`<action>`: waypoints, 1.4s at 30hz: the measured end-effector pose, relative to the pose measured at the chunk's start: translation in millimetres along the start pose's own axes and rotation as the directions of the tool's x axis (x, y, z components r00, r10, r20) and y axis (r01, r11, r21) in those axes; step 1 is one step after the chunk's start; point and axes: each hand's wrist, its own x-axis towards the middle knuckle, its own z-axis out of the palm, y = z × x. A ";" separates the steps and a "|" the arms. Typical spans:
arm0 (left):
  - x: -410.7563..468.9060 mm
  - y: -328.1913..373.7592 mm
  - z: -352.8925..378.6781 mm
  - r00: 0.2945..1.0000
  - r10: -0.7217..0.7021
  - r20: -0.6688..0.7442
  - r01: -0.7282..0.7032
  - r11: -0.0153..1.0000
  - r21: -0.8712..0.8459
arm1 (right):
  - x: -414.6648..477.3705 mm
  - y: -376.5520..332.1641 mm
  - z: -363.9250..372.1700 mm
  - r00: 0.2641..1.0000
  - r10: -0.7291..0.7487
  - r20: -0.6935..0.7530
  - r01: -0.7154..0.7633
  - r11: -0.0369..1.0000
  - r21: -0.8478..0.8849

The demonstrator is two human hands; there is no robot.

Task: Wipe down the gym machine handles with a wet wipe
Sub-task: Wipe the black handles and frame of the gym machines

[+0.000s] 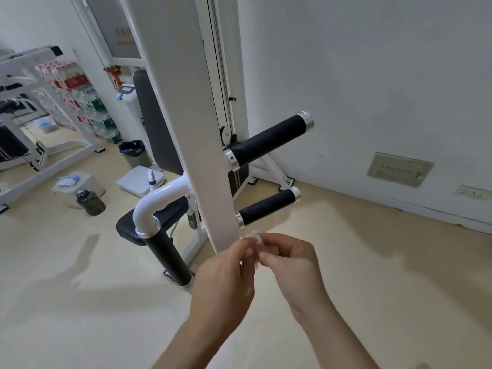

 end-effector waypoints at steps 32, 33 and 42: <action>55.7 -25.4 1.9 0.985 0.072 0.154 -0.158 0.729 0.666 | 81.2 25.0 48.1 0.877 -0.475 -0.078 0.368 0.766 -0.528; 55.0 -25.8 2.4 0.985 0.082 0.152 -0.163 0.732 0.662 | 79.9 25.1 48.7 0.886 -0.463 -0.028 0.382 0.763 -0.521; 45.5 -31.9 -4.6 0.974 0.166 0.154 -0.220 0.859 0.462 | 70.3 10.0 37.9 0.937 -0.266 0.225 0.345 0.794 -0.501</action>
